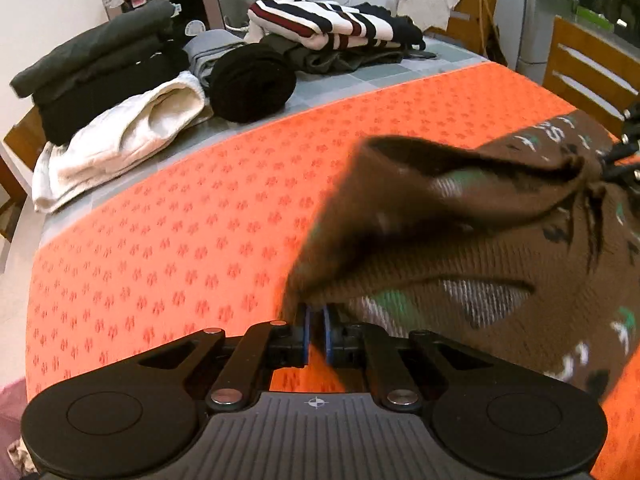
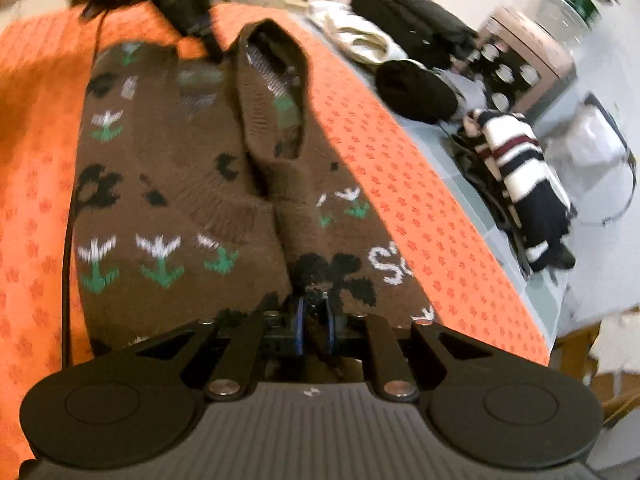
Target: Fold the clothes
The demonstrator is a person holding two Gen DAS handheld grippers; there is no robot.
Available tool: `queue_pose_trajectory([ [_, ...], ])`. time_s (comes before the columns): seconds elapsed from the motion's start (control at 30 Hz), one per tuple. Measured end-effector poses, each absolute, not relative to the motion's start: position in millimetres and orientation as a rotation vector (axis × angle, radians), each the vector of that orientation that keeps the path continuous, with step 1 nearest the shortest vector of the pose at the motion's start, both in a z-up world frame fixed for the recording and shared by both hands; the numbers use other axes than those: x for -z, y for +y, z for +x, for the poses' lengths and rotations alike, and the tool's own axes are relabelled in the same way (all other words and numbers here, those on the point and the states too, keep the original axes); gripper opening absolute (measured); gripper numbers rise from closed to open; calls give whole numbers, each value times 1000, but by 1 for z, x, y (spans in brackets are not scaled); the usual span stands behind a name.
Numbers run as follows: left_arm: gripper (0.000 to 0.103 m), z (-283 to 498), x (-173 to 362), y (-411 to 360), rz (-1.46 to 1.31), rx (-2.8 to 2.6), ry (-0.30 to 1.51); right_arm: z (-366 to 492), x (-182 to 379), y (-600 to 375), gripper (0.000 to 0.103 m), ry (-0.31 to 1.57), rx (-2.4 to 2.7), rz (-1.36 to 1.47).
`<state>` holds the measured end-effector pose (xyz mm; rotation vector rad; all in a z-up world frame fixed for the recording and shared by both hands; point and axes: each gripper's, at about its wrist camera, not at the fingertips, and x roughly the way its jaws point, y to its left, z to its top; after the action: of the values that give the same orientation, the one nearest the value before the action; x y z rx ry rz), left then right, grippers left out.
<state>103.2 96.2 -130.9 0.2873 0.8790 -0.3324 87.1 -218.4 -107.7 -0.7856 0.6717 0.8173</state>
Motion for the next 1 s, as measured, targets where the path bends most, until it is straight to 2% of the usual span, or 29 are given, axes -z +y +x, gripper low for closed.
queue_pose_trajectory([
  [0.1,13,92,118,105,229,333,879,89,89,-223,21,681,-854,-713],
  [0.23,29,85,93,107,170,343,823,97,61,-227,24,682,-892,-573],
  [0.3,32,86,81,103,147,345,785,105,51,-227,24,677,-876,-497],
  [0.5,31,114,85,78,211,332,753,136,61,-207,24,727,-814,-348],
  [0.77,31,144,118,82,181,230,856,130,119,-180,25,770,-812,-435],
  [0.9,31,143,117,95,86,240,885,130,108,-193,26,781,-766,-345],
  [0.97,31,134,111,105,23,271,899,128,95,-206,29,772,-740,-302],
  [1.0,31,129,108,110,-9,286,905,125,89,-213,34,772,-723,-277],
])
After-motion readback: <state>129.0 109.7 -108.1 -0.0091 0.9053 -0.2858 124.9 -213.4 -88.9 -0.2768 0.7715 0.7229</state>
